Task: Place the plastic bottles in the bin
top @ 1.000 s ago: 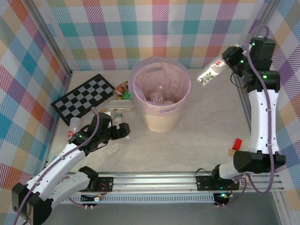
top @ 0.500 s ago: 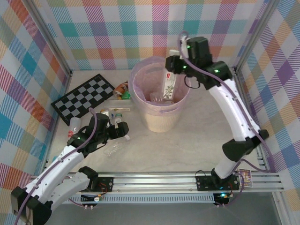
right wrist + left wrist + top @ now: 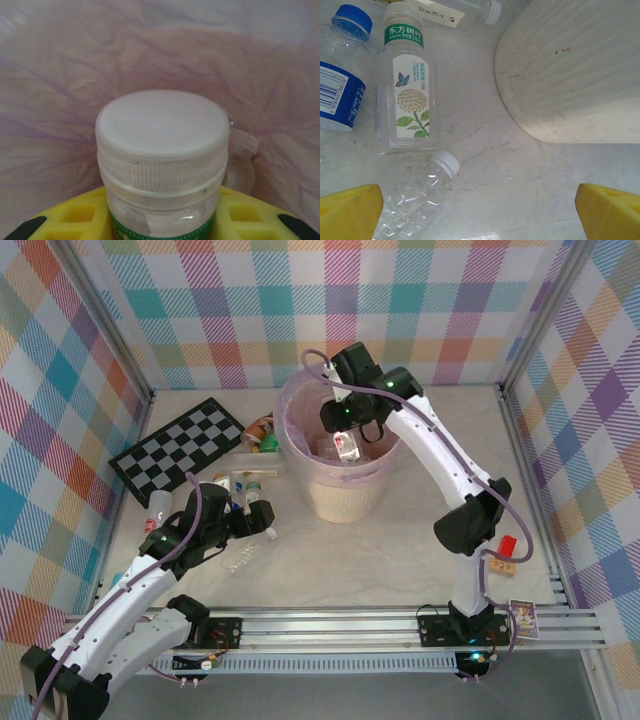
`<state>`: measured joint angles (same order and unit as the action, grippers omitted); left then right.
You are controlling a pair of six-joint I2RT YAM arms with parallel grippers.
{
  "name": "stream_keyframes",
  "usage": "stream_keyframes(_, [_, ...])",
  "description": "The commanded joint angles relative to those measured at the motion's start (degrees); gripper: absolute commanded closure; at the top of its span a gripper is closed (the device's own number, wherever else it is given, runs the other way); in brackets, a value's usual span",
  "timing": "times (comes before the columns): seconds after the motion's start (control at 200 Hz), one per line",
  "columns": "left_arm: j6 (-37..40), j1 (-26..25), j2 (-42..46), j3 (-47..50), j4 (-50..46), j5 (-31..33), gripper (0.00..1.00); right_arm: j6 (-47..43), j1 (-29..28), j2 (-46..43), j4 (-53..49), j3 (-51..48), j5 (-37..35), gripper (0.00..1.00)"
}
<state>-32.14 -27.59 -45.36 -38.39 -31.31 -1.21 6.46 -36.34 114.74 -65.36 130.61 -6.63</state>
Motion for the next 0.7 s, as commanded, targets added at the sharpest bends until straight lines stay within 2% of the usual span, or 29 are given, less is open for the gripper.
stream_keyframes(0.0, [0.48, 0.61, 0.36, -0.54, 0.13, -0.83, 0.01, -0.71, 0.1, 3.1, -1.56, 1.41, 0.43, 0.71])
stream_keyframes(0.075, [0.8, 0.64, 0.59, -0.88, -0.4, -0.55, 0.01, 0.05, 0.13, 4.42, -1.06, 1.23, 0.73, 0.66])
stream_keyframes(0.265, [1.67, 0.75, 0.32, -1.59, -1.07, -0.45, 0.0, 1.02, 0.13, 6.35, -0.91, 1.5, 0.9, 0.4])
stream_keyframes(0.385, [2.52, 0.83, -0.14, -2.21, -1.56, -0.54, 0.0, 0.98, 0.13, 6.08, -0.91, 1.88, 0.61, 0.28])
stream_keyframes(0.535, [3.26, 1.04, -1.25, -3.22, -2.16, -0.42, 0.0, 0.62, 0.12, 5.17, -1.63, 3.08, 0.29, 0.18])
stream_keyframes(0.695, [4.3, 1.39, -2.43, -4.68, -5.12, 1.06, 0.0, 0.31, 0.13, 2.86, -2.33, 4.82, 0.82, 0.11])
